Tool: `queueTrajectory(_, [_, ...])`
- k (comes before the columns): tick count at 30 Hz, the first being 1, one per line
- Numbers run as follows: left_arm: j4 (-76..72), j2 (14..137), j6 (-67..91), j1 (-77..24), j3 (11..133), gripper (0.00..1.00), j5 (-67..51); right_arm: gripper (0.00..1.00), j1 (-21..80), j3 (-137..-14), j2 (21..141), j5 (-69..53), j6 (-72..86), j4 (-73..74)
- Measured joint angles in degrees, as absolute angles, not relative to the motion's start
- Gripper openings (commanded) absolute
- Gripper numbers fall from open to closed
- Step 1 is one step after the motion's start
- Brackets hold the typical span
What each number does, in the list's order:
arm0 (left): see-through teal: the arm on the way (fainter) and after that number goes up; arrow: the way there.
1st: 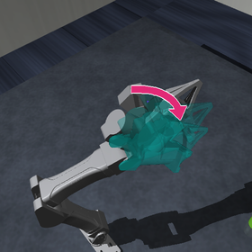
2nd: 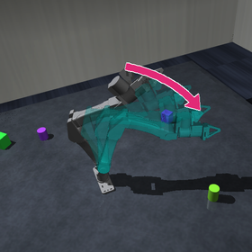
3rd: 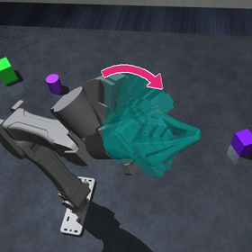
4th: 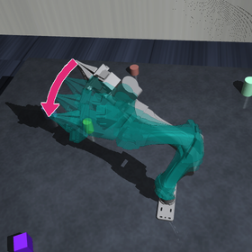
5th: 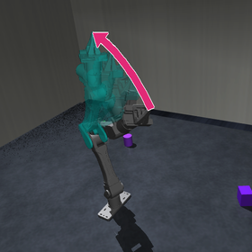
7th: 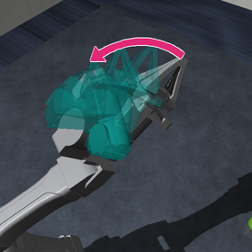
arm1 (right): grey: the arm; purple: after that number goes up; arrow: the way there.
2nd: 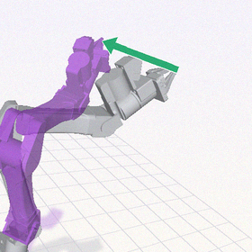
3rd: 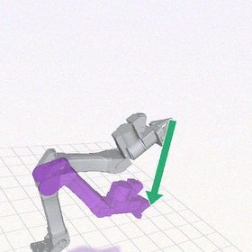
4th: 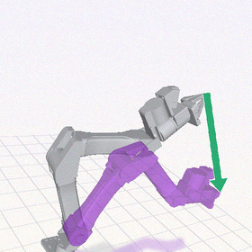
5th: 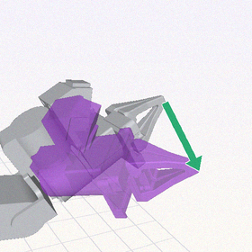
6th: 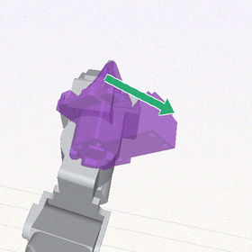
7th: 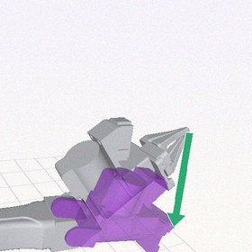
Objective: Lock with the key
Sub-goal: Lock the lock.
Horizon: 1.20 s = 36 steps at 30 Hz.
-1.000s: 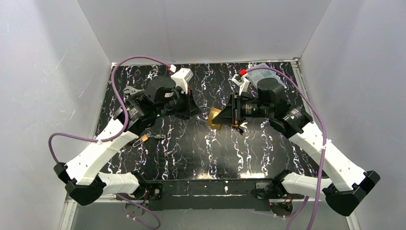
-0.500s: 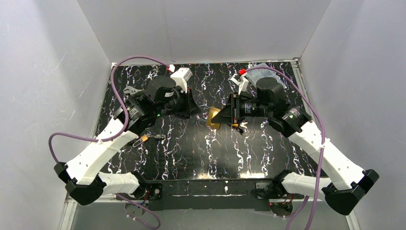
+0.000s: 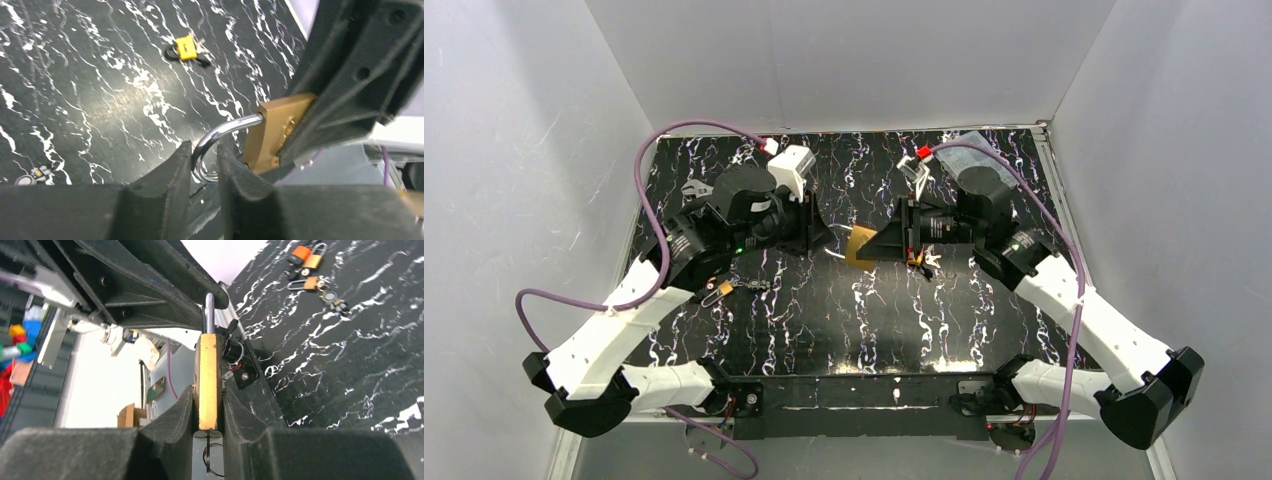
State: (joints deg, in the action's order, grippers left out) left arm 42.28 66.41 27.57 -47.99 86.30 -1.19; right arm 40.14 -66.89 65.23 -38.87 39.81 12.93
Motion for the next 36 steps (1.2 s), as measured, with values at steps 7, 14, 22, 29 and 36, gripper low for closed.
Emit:
queueTrajectory(7, [44.6, 62.8, 24.6, -46.7, 86.8, 0.36, -13.6, 0.01, 39.1, -56.5, 60.4, -47.6, 43.6, -4.3])
queueTrajectory(14, [41.0, 61.7, 24.7, -44.4, 86.9, 0.32, -24.4, 0.01, 37.8, -53.4, 55.9, -50.2, 47.4, -11.1])
queueTrajectory(22, [37.2, 62.2, 26.9, -43.4, 86.8, 0.24, -30.8, 0.01, 36.4, -52.6, 54.2, -52.6, 51.7, -16.7])
queueTrajectory(29, [35.8, 62.8, 28.6, -42.9, 86.8, 0.11, -33.9, 0.01, 36.0, -52.6, 53.6, -53.1, 53.2, -18.7])
queueTrajectory(36, [35.7, 63.5, 29.6, -42.5, 86.9, 0.00, -34.3, 0.52, 35.7, -52.6, 53.7, -54.1, 52.6, -18.6])
